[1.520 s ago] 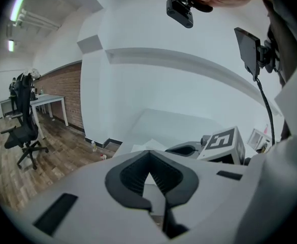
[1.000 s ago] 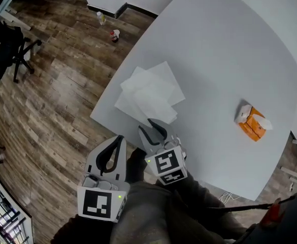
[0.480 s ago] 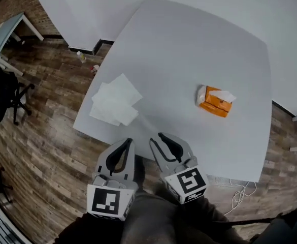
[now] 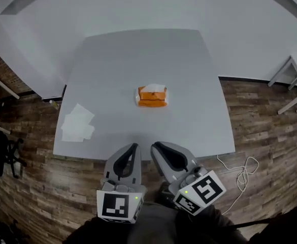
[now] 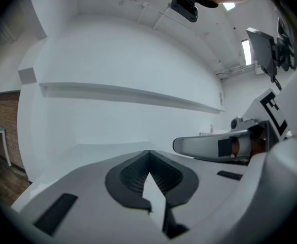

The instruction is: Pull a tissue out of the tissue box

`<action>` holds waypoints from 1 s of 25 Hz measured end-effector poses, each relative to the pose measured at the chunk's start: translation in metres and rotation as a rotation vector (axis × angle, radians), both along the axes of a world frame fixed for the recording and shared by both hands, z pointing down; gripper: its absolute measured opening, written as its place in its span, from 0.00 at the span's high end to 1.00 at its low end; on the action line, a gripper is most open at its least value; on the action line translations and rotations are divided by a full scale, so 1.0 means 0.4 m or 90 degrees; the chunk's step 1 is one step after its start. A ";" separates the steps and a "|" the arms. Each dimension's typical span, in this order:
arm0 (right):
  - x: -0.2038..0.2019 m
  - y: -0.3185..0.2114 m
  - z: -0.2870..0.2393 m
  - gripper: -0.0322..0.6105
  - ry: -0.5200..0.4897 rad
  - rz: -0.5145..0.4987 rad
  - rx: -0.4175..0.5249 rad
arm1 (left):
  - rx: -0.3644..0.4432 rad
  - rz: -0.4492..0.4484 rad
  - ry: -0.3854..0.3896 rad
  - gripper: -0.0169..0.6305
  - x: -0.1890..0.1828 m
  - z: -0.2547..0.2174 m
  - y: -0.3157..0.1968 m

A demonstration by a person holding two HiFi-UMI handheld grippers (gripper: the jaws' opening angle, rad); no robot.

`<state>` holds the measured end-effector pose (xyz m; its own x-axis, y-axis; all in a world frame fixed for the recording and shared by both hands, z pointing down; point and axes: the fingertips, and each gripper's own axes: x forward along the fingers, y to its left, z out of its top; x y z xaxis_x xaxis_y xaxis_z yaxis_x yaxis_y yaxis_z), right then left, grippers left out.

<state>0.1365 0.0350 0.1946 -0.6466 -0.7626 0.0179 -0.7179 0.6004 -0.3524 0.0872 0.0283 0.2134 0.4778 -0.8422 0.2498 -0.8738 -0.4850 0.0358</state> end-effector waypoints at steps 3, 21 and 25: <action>0.025 0.002 -0.055 0.92 -0.003 0.029 0.043 | 0.042 0.026 0.012 0.97 0.041 -0.054 -0.021; 0.003 0.104 -0.128 0.95 0.032 0.070 0.102 | 0.103 0.048 0.049 0.97 0.020 -0.127 0.065; 0.003 0.097 -0.149 0.95 0.029 0.065 0.115 | 0.094 0.053 0.023 0.97 0.017 -0.130 0.069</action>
<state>0.1376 0.0738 0.1349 -0.5671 -0.8178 -0.0977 -0.7912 0.5739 -0.2111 0.0938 0.0559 0.1616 0.5532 -0.8260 0.1078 -0.8302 -0.5574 -0.0104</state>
